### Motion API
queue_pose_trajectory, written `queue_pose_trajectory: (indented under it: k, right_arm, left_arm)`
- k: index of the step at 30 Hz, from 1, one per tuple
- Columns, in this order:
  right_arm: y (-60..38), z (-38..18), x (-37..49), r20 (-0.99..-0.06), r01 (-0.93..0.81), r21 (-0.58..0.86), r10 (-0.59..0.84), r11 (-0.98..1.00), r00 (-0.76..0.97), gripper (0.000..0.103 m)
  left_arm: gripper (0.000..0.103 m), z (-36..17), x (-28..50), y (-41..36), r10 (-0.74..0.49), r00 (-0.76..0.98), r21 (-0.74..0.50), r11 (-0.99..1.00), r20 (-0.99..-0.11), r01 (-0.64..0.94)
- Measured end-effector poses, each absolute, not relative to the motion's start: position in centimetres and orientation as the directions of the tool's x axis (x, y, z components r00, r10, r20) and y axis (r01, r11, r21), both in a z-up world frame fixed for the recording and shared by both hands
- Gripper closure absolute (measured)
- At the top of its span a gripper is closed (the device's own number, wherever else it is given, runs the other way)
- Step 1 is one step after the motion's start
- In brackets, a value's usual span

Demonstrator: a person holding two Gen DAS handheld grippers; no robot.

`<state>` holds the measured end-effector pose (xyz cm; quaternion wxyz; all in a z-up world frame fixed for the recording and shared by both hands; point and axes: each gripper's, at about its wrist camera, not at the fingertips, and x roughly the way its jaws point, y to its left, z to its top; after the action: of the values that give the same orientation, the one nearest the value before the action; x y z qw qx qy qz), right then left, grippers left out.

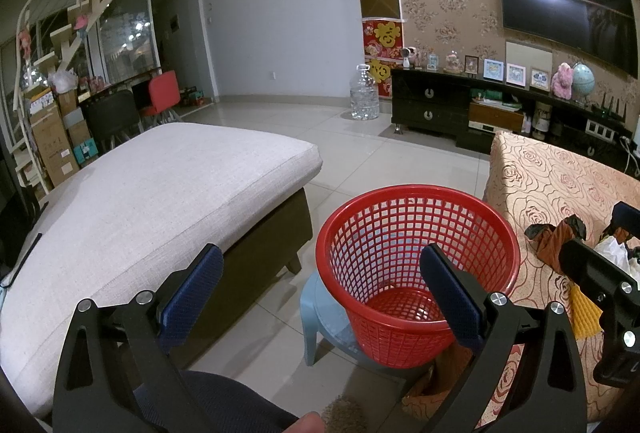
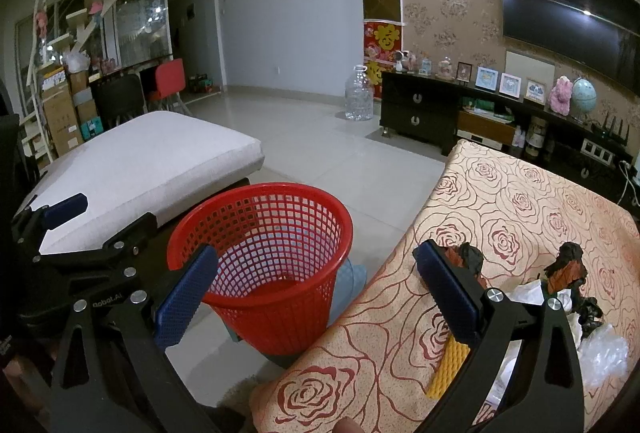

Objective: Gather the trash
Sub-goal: 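Grasp the brown-black cloth with the left gripper while the right gripper grasps the clear plastic bag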

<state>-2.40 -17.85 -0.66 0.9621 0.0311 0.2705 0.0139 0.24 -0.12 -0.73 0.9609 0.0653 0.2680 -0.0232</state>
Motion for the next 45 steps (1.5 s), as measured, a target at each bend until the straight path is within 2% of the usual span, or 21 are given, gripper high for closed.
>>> queue_pose_trajectory:
  k: [13, 23, 27, 32, 41, 45]
  right_arm:
    - [-18.6, -0.9, -2.6, -0.521, 0.003, 0.069, 0.033, 0.998, 0.853, 0.007]
    - [-24.1, 0.1, -4.7, -0.520, 0.127, 0.088, -0.063, 0.988, 0.852, 0.007]
    - [-28.2, 0.2, -6.5, -0.533, 0.259, 0.065, -0.186, 0.964, 0.826, 0.007]
    - [-34.2, -0.3, -9.4, -0.568, 0.408, 0.118, -0.276, 0.905, 0.775, 0.007]
    - [-39.2, -1.8, -12.6, -0.609, 0.530, 0.175, -0.331, 0.830, 0.721, 0.007]
    - [-40.5, -2.1, -12.9, -0.620, 0.553, 0.198, -0.333, 0.809, 0.710, 0.007]
  left_arm:
    - [0.008, -0.6, 0.2, -0.1, -0.009, 0.855, 0.114, 0.990, -0.519, 0.080]
    - [0.008, -2.3, 0.1, -1.3, -0.036, 0.846, 0.119, 0.986, -0.531, 0.117]
    - [0.008, -2.2, -0.3, -2.6, -0.078, 0.842, 0.129, 0.977, -0.534, 0.172]
    - [0.008, -2.0, -0.2, -5.4, -0.174, 0.809, 0.115, 0.952, -0.561, 0.285]
    - [0.008, -2.8, 2.4, -15.3, -0.335, 0.688, 0.096, 0.857, -0.644, 0.507]
    - [0.008, -4.0, 4.1, -21.0, -0.367, 0.631, 0.101, 0.809, -0.683, 0.580]
